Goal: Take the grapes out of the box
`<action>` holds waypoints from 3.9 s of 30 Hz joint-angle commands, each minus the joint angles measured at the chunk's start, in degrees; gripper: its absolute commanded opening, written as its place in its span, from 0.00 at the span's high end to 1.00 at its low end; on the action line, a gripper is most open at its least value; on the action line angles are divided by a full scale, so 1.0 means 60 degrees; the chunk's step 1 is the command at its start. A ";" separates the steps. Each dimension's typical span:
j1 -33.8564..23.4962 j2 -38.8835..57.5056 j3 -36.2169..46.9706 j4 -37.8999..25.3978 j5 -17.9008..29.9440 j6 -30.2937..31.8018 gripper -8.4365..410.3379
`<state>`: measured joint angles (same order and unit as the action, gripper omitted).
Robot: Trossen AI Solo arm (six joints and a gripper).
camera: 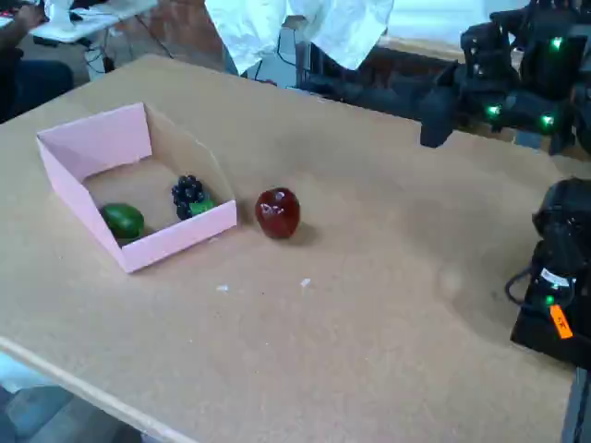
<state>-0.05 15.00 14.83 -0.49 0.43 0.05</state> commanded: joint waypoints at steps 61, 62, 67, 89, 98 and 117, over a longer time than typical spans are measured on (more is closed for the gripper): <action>0.0051 0.4750 0.4528 -0.1242 -0.1024 -0.0131 0.98; 0.0051 0.4750 0.4528 -0.1242 -0.1024 -0.0164 0.98; 0.0051 0.4750 0.4528 -0.1242 -0.1024 -0.0270 0.98; 0.0051 0.4750 0.4524 -0.1242 -0.1035 -0.0226 0.98; 0.0066 0.4819 0.4528 -0.1242 -0.1676 -0.0229 0.98; 0.0106 0.6874 0.5934 -0.1985 -0.1800 -0.0244 0.98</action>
<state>0.47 53.41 46.57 -10.17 -9.61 -1.21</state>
